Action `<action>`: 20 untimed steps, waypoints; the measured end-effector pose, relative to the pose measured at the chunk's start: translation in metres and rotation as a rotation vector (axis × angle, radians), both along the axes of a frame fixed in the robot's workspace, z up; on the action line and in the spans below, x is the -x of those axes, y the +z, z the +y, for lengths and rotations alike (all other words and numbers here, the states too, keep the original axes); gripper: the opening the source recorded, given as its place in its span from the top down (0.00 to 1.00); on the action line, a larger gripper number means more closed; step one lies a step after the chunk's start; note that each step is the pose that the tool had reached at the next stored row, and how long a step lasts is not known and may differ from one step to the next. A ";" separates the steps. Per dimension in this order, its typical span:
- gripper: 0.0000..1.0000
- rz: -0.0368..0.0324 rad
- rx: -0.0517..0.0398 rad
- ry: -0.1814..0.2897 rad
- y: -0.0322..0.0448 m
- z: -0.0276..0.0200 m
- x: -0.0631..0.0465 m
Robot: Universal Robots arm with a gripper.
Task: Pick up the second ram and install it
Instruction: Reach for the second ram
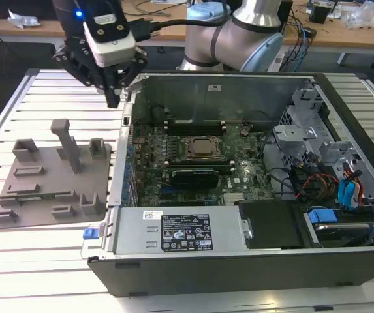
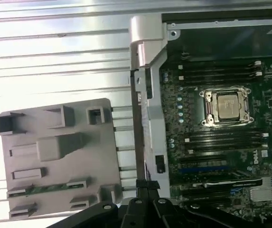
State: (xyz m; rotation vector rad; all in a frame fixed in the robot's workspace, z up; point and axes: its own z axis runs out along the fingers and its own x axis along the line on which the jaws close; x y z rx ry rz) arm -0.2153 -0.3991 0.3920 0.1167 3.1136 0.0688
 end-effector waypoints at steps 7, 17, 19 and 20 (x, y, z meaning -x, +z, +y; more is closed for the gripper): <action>0.90 -0.0001 -0.0001 0.000 -0.0154 -0.0117 0.050; 0.90 -0.0001 -0.0001 0.000 -0.0465 -0.0228 0.088; 0.90 0.0000 0.0000 0.000 -0.0554 -0.0240 0.094; 0.90 0.0000 0.0000 0.000 -0.0570 -0.0243 0.095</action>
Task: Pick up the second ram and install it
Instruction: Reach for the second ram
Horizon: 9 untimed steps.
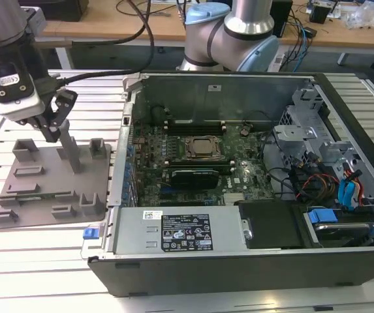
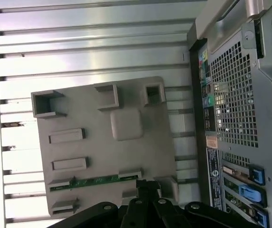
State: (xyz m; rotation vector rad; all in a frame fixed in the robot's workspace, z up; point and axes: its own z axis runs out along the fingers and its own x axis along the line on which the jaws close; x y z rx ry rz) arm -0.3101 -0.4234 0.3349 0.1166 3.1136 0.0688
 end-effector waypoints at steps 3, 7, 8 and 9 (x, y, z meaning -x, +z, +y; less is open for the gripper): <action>0.90 -0.0001 0.0000 0.000 -0.0103 -0.0013 0.008; 0.90 0.0000 0.0000 0.000 -0.0263 -0.0030 0.020; 0.90 -0.0002 -0.0002 0.000 -0.0274 -0.0031 0.022; 0.90 0.0001 0.0000 0.000 -0.0274 -0.0031 0.022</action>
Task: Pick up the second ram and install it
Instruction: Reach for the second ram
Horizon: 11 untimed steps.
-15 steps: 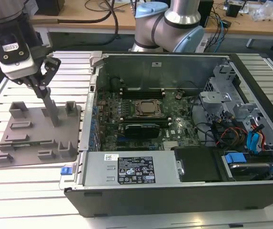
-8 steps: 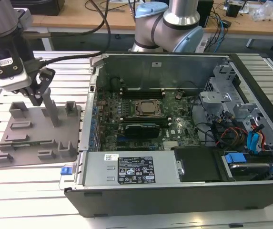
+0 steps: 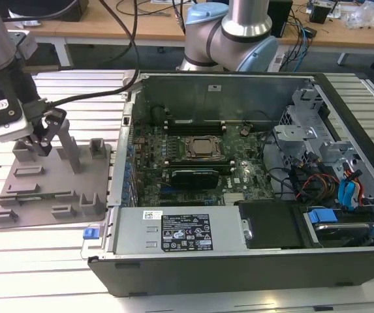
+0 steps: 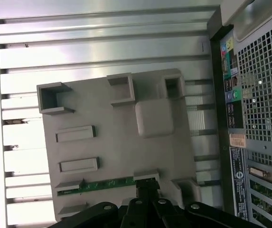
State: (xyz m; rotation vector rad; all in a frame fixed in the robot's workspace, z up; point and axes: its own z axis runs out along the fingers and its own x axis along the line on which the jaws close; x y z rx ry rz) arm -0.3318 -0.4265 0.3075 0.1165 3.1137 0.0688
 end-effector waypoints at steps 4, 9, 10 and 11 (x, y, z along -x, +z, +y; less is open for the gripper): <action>0.90 -0.0004 -0.0001 0.000 -0.0002 -0.0049 0.016; 0.90 -0.0003 -0.0001 0.001 -0.0010 -0.0133 0.019; 0.90 -0.0003 0.0000 0.001 -0.0009 -0.0134 0.019; 0.90 -0.0004 0.0000 0.001 -0.0010 -0.0134 0.019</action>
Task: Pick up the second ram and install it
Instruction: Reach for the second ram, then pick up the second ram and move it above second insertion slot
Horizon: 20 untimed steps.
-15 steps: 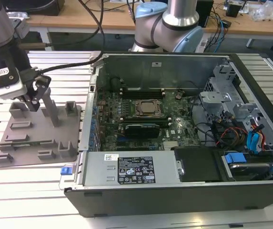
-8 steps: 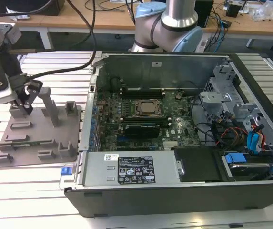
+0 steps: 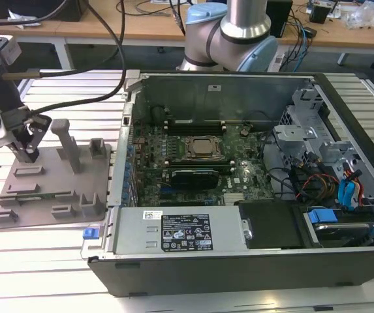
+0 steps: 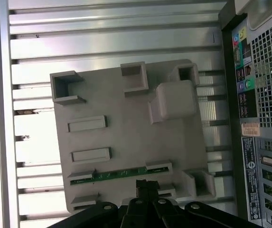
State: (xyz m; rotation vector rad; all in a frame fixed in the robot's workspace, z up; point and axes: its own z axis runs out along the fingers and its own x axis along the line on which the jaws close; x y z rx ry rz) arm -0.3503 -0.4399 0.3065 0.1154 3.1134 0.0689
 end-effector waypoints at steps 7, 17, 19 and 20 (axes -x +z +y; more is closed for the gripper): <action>0.90 0.0002 0.0001 0.043 0.0001 -0.0004 0.000; 0.90 0.0001 0.0000 0.402 -0.0004 -0.0004 0.000; 0.90 0.0000 0.0000 0.467 -0.0004 -0.0004 0.000; 0.90 0.0000 0.0000 0.501 -0.0004 -0.0004 0.000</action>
